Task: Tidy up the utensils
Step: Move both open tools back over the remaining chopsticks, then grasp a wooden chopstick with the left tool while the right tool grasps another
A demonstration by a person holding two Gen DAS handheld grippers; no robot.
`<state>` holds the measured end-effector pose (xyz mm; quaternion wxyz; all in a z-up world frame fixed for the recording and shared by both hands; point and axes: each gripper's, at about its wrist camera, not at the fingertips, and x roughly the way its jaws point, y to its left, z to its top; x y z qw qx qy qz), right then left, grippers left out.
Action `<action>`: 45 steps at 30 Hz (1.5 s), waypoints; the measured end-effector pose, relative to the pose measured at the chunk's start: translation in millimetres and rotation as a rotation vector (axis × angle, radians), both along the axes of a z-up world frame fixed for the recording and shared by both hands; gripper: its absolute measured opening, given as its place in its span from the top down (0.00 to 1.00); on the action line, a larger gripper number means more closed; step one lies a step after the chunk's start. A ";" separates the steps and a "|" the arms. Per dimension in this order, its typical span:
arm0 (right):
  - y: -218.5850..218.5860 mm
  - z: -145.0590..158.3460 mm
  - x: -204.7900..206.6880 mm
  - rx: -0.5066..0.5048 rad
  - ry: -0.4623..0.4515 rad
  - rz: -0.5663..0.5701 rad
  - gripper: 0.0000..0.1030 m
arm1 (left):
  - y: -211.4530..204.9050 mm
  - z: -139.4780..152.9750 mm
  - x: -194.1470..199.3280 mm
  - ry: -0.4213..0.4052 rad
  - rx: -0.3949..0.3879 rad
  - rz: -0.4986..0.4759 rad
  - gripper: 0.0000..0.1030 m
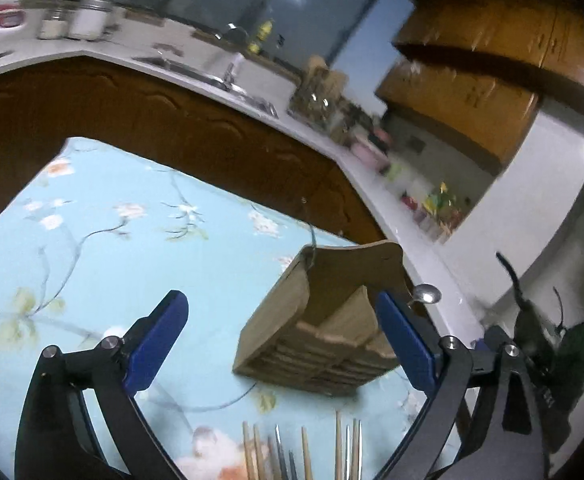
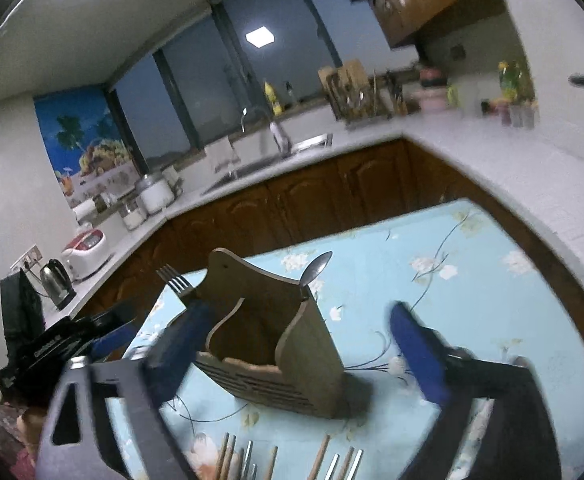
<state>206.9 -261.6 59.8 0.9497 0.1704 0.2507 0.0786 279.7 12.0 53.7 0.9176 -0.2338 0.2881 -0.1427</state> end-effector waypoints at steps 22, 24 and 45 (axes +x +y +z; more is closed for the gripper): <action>22.4 -46.9 -146.8 -0.088 0.047 0.000 0.05 | 19.4 -44.0 -165.4 0.070 0.125 0.048 0.06; 22.6 -52.8 -151.4 -0.090 0.064 0.002 0.05 | 18.0 -49.2 -172.6 0.075 0.139 0.044 0.06; 12.1 -75.9 -124.3 -0.032 0.207 -0.021 0.16 | -7.4 -68.8 -138.6 0.202 0.261 -0.011 0.06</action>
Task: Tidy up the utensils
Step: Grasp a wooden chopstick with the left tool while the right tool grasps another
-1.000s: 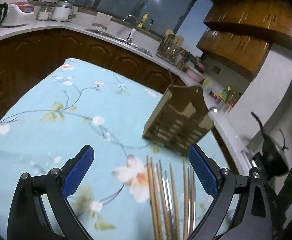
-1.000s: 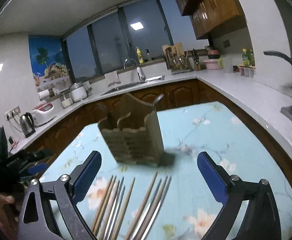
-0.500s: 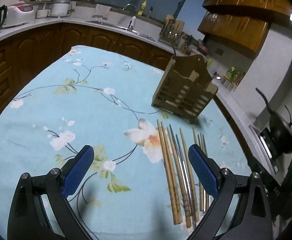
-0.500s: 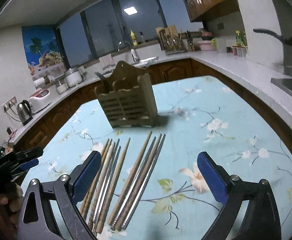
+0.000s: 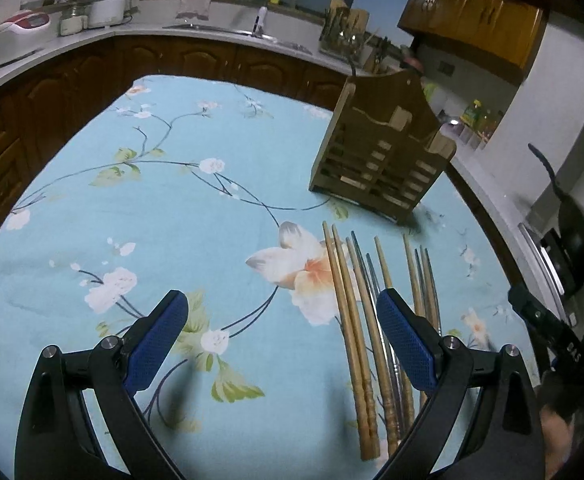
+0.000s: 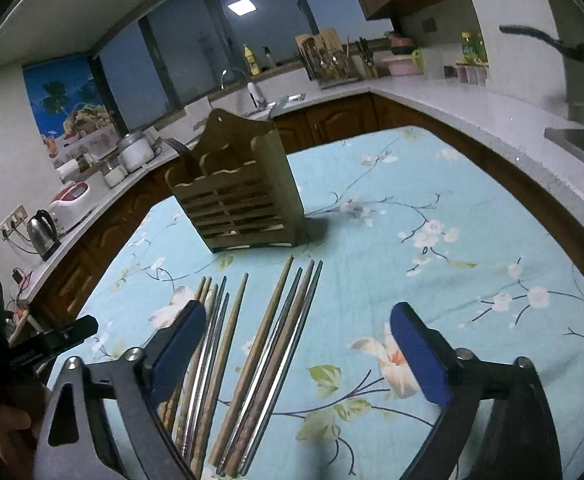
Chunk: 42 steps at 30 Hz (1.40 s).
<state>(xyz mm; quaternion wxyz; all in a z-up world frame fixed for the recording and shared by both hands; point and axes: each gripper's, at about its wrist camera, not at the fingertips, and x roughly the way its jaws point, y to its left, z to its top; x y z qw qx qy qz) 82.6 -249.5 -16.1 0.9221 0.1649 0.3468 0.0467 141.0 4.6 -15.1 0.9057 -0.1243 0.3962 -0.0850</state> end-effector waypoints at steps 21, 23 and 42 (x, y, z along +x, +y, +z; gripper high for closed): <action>36.2 -41.5 116.3 0.053 0.211 0.139 0.80 | -46.3 -20.2 95.6 0.119 0.051 -0.136 0.46; 37.9 -47.3 124.0 0.039 0.232 0.142 0.81 | -52.3 -24.2 105.0 0.129 0.071 -0.147 0.46; 52.6 -57.1 135.1 -0.098 0.256 0.165 0.92 | -77.8 -44.8 130.2 0.140 0.182 -0.243 0.94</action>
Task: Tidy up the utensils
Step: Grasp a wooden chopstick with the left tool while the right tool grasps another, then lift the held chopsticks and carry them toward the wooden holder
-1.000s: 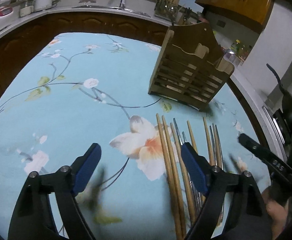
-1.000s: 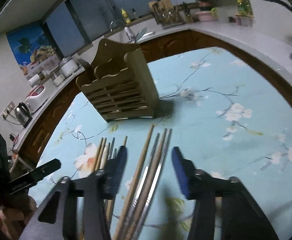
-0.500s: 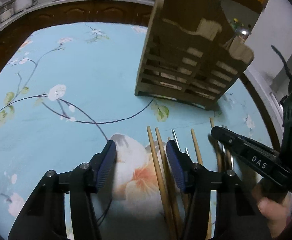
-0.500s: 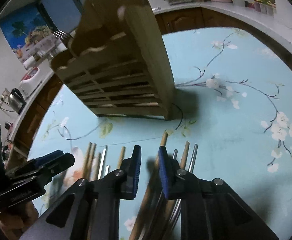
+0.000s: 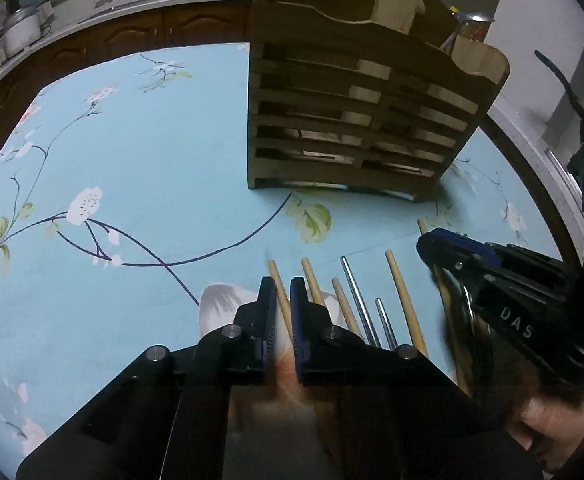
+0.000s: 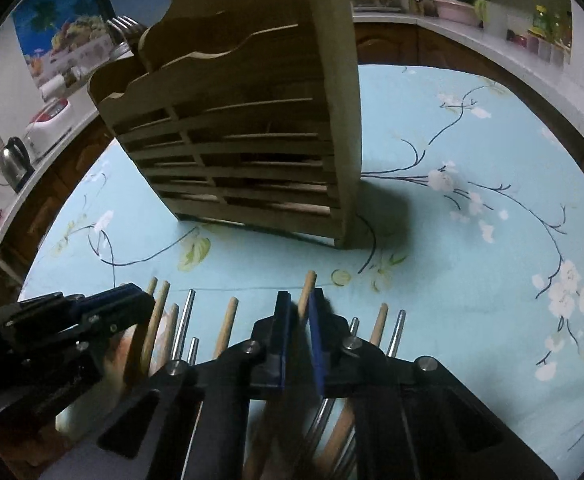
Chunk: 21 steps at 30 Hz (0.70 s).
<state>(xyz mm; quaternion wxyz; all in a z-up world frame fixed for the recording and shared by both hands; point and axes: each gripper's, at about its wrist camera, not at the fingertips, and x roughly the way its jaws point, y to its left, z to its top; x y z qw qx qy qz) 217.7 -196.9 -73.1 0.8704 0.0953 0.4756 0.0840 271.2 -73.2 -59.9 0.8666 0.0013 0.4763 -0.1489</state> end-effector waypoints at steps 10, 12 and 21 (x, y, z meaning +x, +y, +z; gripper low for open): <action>-19.8 41.8 -34.4 0.138 -0.091 0.000 0.94 | 26.0 24.1 -30.8 -0.012 -0.139 0.010 0.96; -23.4 55.2 -42.1 0.152 -0.118 0.008 0.94 | 29.0 35.2 -40.2 -0.034 -0.163 0.009 0.96; -15.4 108.9 -79.3 0.164 -0.256 0.013 0.95 | 52.3 108.1 -93.1 -0.195 -0.226 -0.005 0.96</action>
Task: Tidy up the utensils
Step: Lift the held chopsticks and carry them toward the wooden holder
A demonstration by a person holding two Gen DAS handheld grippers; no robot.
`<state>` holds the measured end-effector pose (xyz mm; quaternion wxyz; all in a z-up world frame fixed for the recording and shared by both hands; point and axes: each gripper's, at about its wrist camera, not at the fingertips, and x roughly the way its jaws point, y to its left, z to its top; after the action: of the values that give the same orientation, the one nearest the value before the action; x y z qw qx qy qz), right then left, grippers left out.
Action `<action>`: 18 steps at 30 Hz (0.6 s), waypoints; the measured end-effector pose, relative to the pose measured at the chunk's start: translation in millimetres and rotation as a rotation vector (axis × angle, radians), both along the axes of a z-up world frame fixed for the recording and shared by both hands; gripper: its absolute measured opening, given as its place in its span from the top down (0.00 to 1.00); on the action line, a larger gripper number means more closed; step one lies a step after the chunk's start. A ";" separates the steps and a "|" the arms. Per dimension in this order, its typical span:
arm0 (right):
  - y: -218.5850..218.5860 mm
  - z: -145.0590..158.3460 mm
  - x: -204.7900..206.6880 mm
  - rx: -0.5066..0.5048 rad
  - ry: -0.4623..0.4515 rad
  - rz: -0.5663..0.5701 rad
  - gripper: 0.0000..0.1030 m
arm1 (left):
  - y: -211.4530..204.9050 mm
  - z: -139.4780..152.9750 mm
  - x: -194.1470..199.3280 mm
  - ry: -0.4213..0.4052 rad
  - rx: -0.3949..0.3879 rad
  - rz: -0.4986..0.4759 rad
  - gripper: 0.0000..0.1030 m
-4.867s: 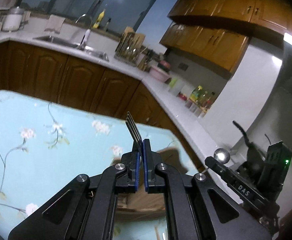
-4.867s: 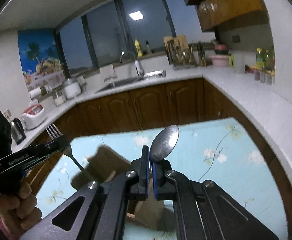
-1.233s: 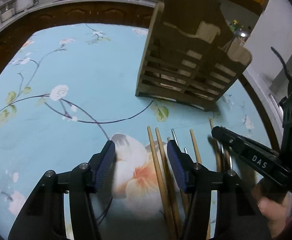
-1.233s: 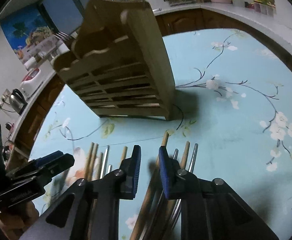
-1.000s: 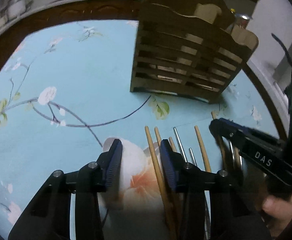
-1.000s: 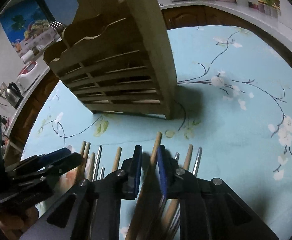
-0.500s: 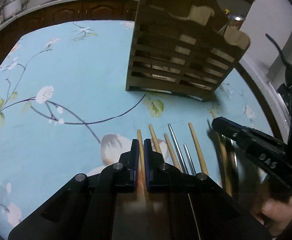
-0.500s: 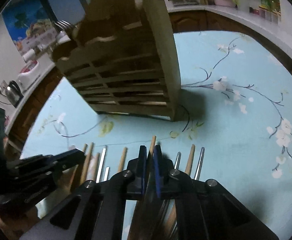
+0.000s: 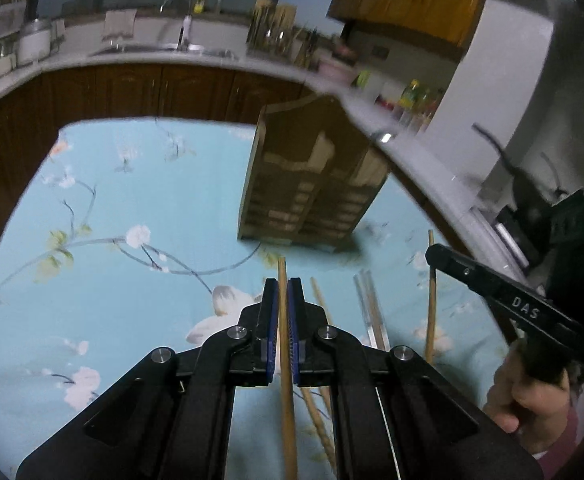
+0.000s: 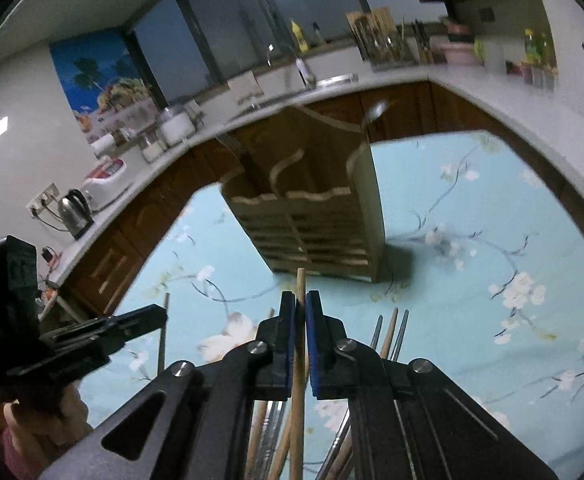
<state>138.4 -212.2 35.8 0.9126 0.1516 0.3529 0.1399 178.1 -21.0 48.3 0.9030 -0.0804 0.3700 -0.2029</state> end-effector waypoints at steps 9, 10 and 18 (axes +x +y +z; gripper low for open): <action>-10.9 57.1 -26.7 0.012 -0.147 -0.023 0.95 | 26.9 60.7 -34.5 -0.128 -0.075 0.009 0.97; -11.6 61.0 -27.9 0.013 -0.158 -0.026 0.95 | 28.2 64.0 -37.0 -0.138 -0.078 0.011 0.97; -12.3 81.5 -31.6 0.009 -0.220 -0.035 0.95 | 31.7 76.5 -44.9 -0.186 -0.084 0.019 0.97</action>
<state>106.7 -224.5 117.3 0.9476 0.1454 0.2471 0.1411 133.1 10.8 124.8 0.9312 -0.1028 0.2750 -0.2161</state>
